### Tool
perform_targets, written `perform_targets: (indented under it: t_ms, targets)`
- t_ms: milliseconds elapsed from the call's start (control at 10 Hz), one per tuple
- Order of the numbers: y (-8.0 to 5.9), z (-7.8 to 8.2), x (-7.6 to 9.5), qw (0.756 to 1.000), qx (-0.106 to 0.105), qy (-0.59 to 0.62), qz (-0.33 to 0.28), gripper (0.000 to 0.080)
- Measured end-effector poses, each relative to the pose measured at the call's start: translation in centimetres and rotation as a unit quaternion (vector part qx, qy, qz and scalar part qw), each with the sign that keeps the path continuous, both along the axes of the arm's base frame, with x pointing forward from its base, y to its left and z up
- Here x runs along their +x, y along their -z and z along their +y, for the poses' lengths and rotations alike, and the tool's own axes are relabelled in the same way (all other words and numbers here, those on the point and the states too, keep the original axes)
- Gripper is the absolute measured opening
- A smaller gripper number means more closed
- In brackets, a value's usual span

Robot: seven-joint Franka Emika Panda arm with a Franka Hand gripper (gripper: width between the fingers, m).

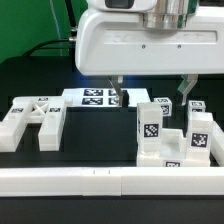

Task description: Assemble chair

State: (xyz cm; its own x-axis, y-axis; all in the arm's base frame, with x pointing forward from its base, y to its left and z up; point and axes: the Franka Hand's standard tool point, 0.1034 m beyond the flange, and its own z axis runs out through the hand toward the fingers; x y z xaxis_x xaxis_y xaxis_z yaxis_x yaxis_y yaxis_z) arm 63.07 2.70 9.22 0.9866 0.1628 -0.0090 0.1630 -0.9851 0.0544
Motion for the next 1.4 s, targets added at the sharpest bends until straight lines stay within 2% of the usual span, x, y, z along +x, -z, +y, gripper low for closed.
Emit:
perform_targets:
  t_ms: [400, 500, 700, 900, 1100, 1400]
  targets:
    - [0.57, 0.09, 0.27, 1.000, -0.002, -0.004, -0.012, 0.0649]
    - [0.58, 0.09, 0.26, 1.000, -0.002, -0.003, -0.011, 0.0548]
    - [0.58, 0.11, 0.28, 1.000, -0.001, 0.011, -0.012, 0.0286]
    - [0.58, 0.15, 0.28, 0.999, 0.000, 0.037, -0.014, 0.0289]
    - [0.62, 0.21, 0.35, 0.990, 0.005, 0.140, -0.021, 0.0289]
    - [0.68, 0.43, 0.34, 0.951, 0.016, 0.309, -0.027, 0.0289]
